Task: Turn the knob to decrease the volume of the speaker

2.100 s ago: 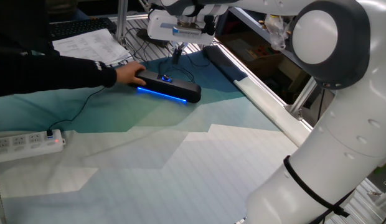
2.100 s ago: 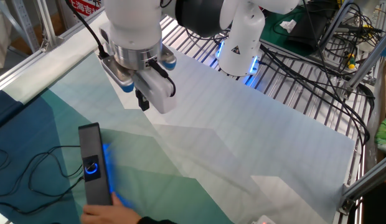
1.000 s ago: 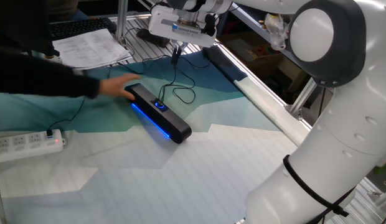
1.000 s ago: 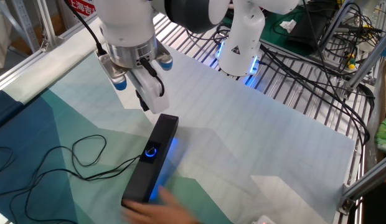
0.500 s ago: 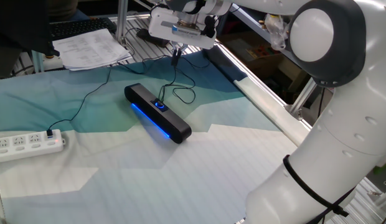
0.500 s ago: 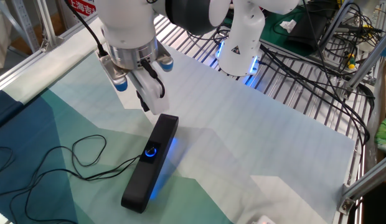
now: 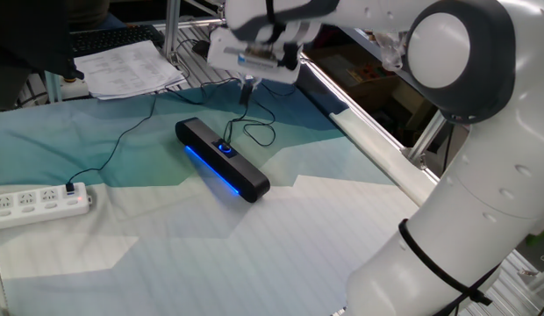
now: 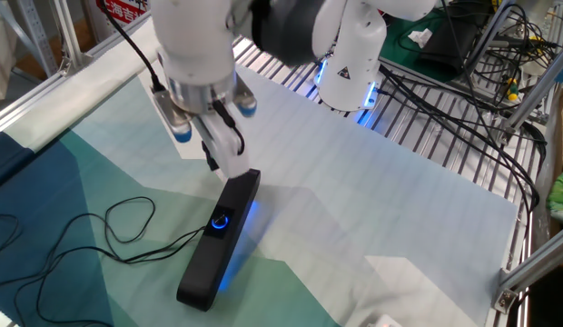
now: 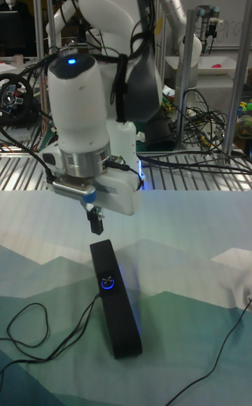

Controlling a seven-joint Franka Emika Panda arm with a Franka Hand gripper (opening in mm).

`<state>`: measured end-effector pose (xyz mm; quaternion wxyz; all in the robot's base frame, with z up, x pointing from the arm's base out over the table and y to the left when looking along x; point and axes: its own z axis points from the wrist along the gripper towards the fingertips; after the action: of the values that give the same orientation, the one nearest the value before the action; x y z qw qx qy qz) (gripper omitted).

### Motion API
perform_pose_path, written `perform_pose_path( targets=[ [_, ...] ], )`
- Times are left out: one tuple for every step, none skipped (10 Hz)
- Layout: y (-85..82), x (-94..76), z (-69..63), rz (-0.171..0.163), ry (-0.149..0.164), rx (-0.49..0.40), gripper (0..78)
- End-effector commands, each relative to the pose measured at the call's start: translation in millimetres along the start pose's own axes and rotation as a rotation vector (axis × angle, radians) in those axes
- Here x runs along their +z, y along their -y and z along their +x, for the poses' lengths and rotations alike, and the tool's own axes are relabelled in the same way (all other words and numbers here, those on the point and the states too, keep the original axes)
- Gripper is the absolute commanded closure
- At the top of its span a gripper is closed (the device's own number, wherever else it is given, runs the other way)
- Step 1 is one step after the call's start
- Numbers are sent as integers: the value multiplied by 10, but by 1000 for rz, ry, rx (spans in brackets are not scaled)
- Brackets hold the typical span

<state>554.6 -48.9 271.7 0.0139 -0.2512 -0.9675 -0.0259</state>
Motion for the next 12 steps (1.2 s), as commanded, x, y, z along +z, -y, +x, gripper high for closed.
perform_pose_path(
  targets=[
    [15, 262, 11, -4, 50, 29, 776],
    [15, 300, 7, -8, 54, 31, 776],
    [14, 327, 4, -13, 52, 35, 776],
    [14, 350, 2, -18, 49, 47, 776],
    [15, 384, -3, -20, 50, 61, 776],
    [16, 425, -8, -21, 53, 77, 776],
    [17, 442, -10, -22, 55, 88, 776],
    [21, 508, -19, -27, 58, 136, 776],
    [27, 570, -28, -33, 65, 171, 776],
    [36, 635, -38, -38, 72, 203, 776],
    [42, 678, -45, -39, 72, 253, 776],
    [45, 697, -48, -41, 70, 298, 776]
  ],
)
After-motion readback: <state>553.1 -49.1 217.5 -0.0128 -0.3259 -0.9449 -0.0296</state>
